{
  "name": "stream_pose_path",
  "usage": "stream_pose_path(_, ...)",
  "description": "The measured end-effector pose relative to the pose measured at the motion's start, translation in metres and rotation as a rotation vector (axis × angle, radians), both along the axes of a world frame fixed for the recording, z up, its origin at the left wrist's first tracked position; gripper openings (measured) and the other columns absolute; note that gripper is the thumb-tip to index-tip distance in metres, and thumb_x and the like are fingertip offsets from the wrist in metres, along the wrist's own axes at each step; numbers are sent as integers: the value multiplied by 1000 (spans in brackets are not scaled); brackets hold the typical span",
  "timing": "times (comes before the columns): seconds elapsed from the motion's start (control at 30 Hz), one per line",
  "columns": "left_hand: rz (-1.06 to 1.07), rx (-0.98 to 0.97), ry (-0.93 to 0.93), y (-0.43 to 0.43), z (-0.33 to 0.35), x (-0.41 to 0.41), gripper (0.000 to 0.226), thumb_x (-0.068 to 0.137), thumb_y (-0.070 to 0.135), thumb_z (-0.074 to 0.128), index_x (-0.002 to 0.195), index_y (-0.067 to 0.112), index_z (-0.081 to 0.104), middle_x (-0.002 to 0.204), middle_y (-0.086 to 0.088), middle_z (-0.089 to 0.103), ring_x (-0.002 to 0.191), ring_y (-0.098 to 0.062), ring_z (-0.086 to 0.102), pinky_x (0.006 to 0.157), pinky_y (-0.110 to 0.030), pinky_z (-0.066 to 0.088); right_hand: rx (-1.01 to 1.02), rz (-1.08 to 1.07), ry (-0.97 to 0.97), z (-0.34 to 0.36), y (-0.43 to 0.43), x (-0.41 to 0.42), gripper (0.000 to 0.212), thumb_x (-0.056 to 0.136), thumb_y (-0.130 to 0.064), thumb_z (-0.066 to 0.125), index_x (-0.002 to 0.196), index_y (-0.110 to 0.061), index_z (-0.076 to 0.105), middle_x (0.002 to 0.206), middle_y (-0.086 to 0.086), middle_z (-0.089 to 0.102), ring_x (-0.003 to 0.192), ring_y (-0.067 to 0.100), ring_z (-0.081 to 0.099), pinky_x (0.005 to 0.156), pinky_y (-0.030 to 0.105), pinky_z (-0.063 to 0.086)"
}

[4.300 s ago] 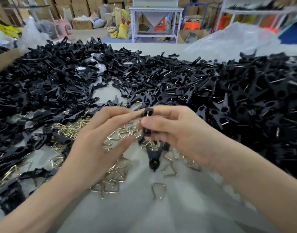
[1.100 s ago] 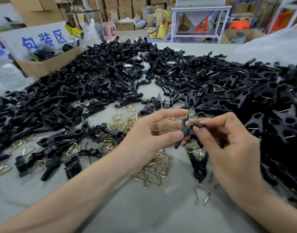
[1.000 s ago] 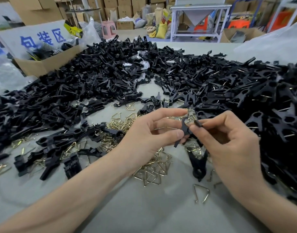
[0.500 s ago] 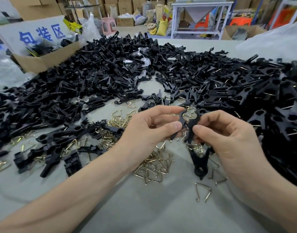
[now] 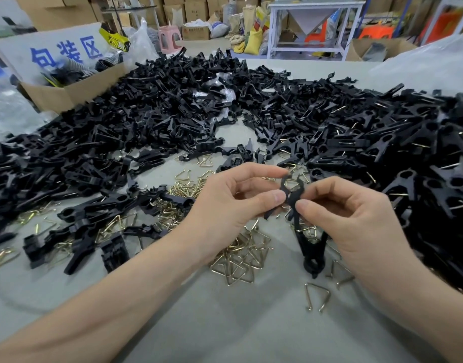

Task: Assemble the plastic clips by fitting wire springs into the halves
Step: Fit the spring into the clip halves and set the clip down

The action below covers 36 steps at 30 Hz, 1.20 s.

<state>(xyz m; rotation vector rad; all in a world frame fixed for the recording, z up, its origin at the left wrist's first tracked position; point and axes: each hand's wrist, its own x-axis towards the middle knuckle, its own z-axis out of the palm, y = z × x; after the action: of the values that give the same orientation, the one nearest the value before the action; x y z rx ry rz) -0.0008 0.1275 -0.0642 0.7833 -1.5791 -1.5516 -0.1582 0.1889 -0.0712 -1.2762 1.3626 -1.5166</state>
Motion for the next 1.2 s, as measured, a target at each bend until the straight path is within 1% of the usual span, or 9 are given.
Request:
stream_pose_path(0.1,18,-22,-45,-1,0,0,28,67,24,72,94,25,72,80,0,74,75,-16,67,82,-31,56,-3,15,24,0,-1,0,12,75,-3,72,74,-15,69,70,3,71,63,6,64,63,13,50)
stream_pose_path(0.23,8,-11,-90,-2,0,1,29,65,27,72,94,27,72,83,-1,75,77,-12,69,80,-28,55,-12,27,34,-2,-1,-2,12,76,0,72,71,-11,68,67,2,69,60,5,62,61,12,49)
stream_pose_path(0.37,-8,41,-28,-2,-2,0,25,66,24,73,90,26,75,85,-5,75,77,-15,71,73,-22,55,-13,27,25,-1,-1,-2,11,76,-1,71,74,-11,67,70,5,70,62,7,61,63,15,51)
stream_pose_path(0.63,-22,111,61,-2,-3,-1,25,68,21,73,92,24,74,89,-6,74,79,-18,70,78,-28,57,-50,-12,-10,0,0,1,14,76,2,70,71,-11,67,75,10,70,66,10,63,64,16,52)
stream_pose_path(0.73,-23,93,54,-1,-2,-1,22,71,22,77,92,24,74,88,-5,74,79,-18,70,77,-27,56,-72,-17,-16,-1,1,1,15,77,3,69,72,-11,67,74,7,70,66,9,62,64,15,51)
stream_pose_path(0.9,-13,82,56,-1,-2,-1,21,75,14,70,92,25,74,89,-4,74,80,-17,70,77,-27,56,-105,-18,-16,-1,2,2,16,77,5,68,72,-10,66,69,2,67,62,6,60,62,14,48)
stream_pose_path(1.0,17,49,16,-1,-2,-1,22,73,17,71,90,29,75,89,-2,75,84,-17,69,85,-32,57,-108,-29,-19,-1,1,1,18,77,6,68,71,-11,65,67,-2,66,61,4,58,61,13,48)
stream_pose_path(1.1,9,6,-19,1,0,-1,21,73,21,76,92,29,74,90,0,74,86,-18,69,90,-36,55,-96,4,7,-1,2,2,18,77,4,68,71,-13,66,68,5,68,61,5,61,60,12,48)
stream_pose_path(1.2,-7,-50,-55,2,1,0,20,76,18,72,93,27,72,83,5,74,81,-13,68,82,-26,57,-95,12,36,-2,2,2,19,77,4,69,69,-14,66,72,8,69,61,5,62,59,11,48)
